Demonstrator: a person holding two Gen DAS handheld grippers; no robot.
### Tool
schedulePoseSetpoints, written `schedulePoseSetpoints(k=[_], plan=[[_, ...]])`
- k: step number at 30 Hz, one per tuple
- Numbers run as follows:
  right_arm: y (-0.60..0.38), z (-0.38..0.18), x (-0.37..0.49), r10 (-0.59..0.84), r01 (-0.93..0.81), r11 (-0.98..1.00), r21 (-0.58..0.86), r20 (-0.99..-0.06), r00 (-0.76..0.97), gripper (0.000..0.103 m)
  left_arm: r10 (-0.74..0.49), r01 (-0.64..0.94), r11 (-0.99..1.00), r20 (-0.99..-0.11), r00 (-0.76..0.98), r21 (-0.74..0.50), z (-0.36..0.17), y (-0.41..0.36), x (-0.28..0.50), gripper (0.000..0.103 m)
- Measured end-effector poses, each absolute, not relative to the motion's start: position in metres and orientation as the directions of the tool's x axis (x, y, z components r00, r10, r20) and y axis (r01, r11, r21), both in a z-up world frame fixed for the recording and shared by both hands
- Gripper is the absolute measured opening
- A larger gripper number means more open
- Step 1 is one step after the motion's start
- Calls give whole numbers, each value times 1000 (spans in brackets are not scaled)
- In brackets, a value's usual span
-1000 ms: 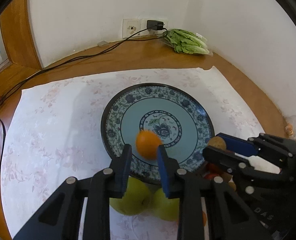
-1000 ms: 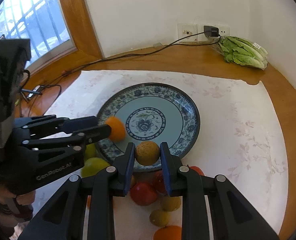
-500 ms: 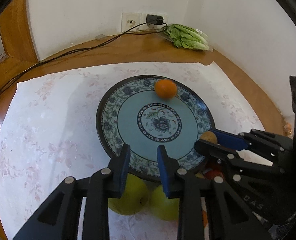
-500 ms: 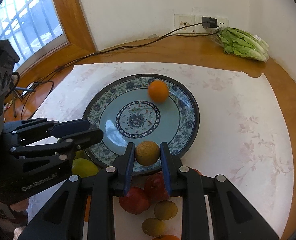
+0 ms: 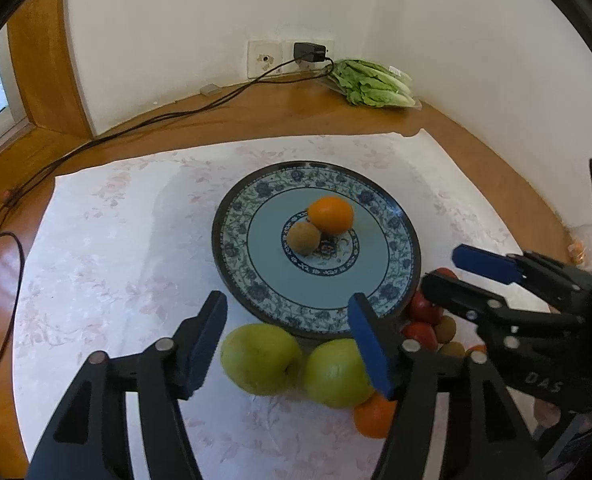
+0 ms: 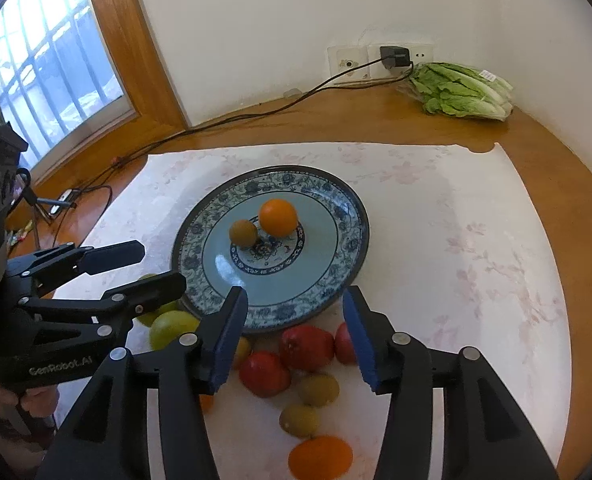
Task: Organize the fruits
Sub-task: 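Grasp the large green pear with the left tool while the right tool grasps an orange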
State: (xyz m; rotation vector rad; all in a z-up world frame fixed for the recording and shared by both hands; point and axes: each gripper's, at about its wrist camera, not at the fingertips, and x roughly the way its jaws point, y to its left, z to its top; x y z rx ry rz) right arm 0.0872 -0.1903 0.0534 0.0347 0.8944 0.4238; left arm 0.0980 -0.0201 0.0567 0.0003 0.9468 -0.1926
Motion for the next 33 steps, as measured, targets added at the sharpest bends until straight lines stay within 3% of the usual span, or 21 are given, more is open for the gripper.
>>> schedulePoseSetpoints(k=[33], plan=[[-214, 43, 36, 375, -323, 919, 228, -759, 532, 52, -127, 56, 992, -833, 538, -115, 36, 10, 82, 71]])
